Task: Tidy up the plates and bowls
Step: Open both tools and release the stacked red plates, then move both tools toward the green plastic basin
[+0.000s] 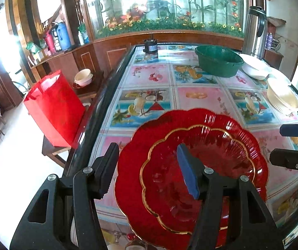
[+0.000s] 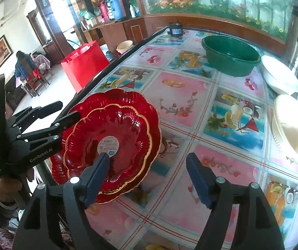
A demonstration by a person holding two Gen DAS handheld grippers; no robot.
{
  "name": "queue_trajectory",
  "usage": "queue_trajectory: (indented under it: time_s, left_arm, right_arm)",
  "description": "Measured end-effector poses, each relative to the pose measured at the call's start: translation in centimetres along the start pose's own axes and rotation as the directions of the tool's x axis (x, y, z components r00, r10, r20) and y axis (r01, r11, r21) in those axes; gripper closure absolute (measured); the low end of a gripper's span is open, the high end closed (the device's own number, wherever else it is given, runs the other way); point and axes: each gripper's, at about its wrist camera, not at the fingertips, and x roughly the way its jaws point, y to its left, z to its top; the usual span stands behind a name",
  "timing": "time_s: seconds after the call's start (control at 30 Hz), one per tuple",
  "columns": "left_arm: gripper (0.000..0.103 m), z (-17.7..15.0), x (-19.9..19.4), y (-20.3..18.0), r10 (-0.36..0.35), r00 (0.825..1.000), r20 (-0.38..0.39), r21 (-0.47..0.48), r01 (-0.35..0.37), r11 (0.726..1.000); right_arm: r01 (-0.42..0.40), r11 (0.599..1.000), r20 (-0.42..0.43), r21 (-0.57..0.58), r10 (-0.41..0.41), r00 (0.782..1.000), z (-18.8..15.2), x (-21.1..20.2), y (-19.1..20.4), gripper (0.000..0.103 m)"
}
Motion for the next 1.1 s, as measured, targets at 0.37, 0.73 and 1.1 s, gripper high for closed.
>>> queue_trajectory:
  time_s: [0.37, 0.73, 1.1]
  left_arm:
    - [0.045, 2.9, -1.1, -0.2, -0.043, 0.999, 0.014, -0.010, 0.043, 0.999]
    - [0.045, 6.0, -3.3, -4.4, -0.190, 0.982, 0.016, -0.010, 0.190, 0.982]
    - [0.045, 10.7, -5.5, -12.5, -0.286, 0.956, 0.069, 0.067, 0.282, 0.957]
  right_arm:
    - [0.017, 0.997, 0.040, 0.077, -0.020, 0.999, 0.3, -1.8, -3.5, 0.025]
    - [0.057, 0.992, 0.099, 0.113, -0.068, 0.993, 1.5, -4.5, -6.8, 0.024]
    - [0.062, 0.982, 0.146, 0.179, -0.089, 0.985, 2.7, -6.6, -10.7, 0.023]
